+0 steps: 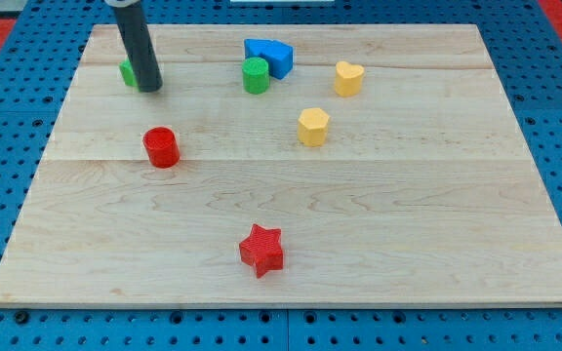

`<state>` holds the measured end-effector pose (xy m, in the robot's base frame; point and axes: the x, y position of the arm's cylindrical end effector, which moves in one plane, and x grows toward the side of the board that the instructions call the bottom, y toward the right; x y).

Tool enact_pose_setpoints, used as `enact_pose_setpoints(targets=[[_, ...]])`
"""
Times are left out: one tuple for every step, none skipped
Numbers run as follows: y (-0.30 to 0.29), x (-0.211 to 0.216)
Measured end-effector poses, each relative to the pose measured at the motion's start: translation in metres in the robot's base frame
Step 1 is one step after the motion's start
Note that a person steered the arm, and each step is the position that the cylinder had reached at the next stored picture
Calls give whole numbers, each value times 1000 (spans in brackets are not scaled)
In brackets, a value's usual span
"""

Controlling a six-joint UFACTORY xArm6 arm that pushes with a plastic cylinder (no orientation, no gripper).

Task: Put the green star vertically above the red circle

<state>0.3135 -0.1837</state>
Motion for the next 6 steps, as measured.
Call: enact_pose_setpoints(targets=[[-28,15],[-72,9],[-43,-11],[3,-30],[19,-20],[59,58]])
